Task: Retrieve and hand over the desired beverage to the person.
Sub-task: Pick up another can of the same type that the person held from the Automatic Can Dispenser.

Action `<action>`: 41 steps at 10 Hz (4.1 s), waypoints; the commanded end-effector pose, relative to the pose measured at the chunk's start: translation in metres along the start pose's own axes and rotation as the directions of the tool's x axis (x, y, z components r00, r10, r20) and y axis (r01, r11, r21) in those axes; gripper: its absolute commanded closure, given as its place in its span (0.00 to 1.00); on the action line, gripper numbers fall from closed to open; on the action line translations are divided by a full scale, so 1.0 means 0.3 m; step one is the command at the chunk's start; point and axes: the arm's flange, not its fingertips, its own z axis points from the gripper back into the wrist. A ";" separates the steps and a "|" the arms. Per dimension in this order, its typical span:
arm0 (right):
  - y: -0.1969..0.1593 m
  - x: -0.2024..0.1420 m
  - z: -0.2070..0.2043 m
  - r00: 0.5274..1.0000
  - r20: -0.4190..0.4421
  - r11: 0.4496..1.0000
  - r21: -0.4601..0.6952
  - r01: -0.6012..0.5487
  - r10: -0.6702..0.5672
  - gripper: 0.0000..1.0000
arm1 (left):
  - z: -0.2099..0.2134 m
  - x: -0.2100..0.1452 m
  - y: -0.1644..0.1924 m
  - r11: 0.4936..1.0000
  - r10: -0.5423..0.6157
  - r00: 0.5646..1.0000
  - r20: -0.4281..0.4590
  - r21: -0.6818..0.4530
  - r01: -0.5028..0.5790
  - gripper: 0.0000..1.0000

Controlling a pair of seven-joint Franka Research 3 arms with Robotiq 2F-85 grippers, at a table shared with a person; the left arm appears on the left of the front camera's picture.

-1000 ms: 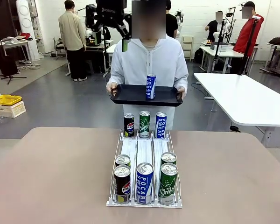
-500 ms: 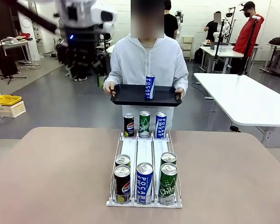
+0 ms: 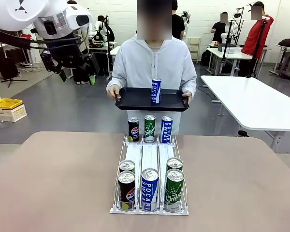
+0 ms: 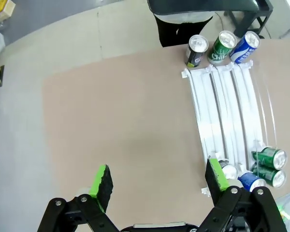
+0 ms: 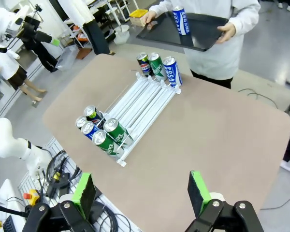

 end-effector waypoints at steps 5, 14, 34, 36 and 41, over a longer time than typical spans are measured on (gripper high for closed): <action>-0.002 0.008 0.000 1.000 0.019 0.999 0.030 -0.011 0.010 0.00 | 0.000 0.000 0.000 1.000 0.000 1.000 0.000 0.000 0.000 0.00; -0.002 0.008 0.000 1.000 0.019 0.999 0.030 -0.011 0.010 0.00 | 0.274 -0.392 0.388 0.683 -0.564 0.819 0.107 -0.498 0.535 0.00; -0.002 0.008 0.000 1.000 0.019 0.999 0.030 -0.011 0.010 0.00 | 0.409 -0.463 0.571 0.713 -0.369 0.863 0.345 -0.491 0.501 0.00; -0.002 0.008 0.000 1.000 0.019 0.999 0.030 -0.011 0.010 0.00 | 0.409 -0.463 0.571 0.713 -0.369 0.863 0.345 -0.491 0.501 0.00; -0.002 0.008 0.000 1.000 0.019 0.999 0.030 -0.011 0.010 0.00 | 0.409 -0.463 0.571 0.713 -0.369 0.863 0.345 -0.491 0.501 0.00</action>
